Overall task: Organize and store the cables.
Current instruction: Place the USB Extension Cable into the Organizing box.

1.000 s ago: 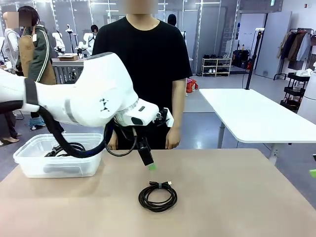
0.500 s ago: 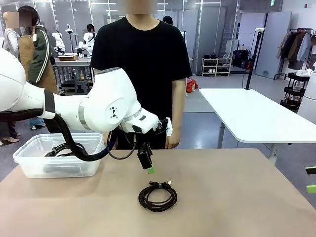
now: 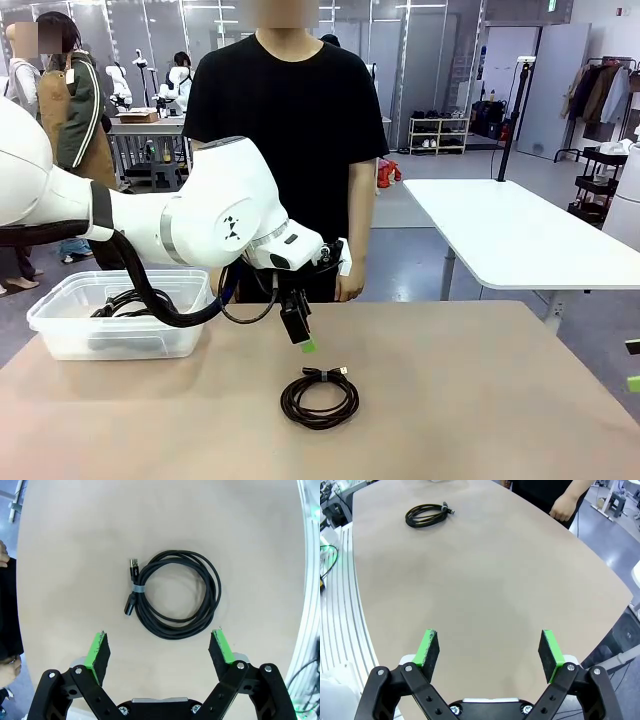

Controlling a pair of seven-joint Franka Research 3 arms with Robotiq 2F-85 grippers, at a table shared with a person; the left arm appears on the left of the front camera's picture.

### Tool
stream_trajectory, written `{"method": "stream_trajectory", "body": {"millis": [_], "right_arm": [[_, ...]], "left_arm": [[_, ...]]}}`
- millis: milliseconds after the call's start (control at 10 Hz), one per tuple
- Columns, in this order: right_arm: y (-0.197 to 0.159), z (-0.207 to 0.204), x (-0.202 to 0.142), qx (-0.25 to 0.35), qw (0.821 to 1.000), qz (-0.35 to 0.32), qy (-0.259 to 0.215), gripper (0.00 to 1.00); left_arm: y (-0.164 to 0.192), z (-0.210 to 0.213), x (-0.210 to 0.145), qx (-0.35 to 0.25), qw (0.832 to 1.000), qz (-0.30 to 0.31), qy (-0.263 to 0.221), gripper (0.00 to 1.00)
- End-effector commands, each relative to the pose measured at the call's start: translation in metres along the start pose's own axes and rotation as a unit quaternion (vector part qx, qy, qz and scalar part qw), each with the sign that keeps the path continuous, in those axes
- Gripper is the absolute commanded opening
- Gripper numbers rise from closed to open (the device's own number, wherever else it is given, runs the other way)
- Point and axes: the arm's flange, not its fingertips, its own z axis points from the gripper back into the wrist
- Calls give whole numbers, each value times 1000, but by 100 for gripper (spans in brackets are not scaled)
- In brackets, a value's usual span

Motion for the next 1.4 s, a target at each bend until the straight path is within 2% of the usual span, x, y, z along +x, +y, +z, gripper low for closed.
{"method": "stream_trajectory", "body": {"millis": [0, 200, 500, 700, 1100, 1300], "right_arm": [[-1, -3, 1, -2, 1000, 0, -8, 100], [-1, -3, 1, -2, 1000, 0, -8, 100], [-1, -3, 1, -2, 1000, 0, -8, 100], [-1, -3, 1, -2, 1000, 0, -8, 100], [-1, -3, 1, -2, 1000, 0, -8, 100], [-1, -3, 1, -2, 1000, 0, -8, 100]], "left_arm": [[0, 0, 0, 0, 1000, 0, 0, 100], [3, -33, 12, -27, 998, -14, 52, 100], [23, -79, 19, -51, 995, -27, 78, 100], [36, -105, 27, -43, 993, -9, 107, 100], [48, -133, 25, -48, 993, 11, 108, 100], [51, -147, 23, -33, 992, 23, 120, 100]]}}
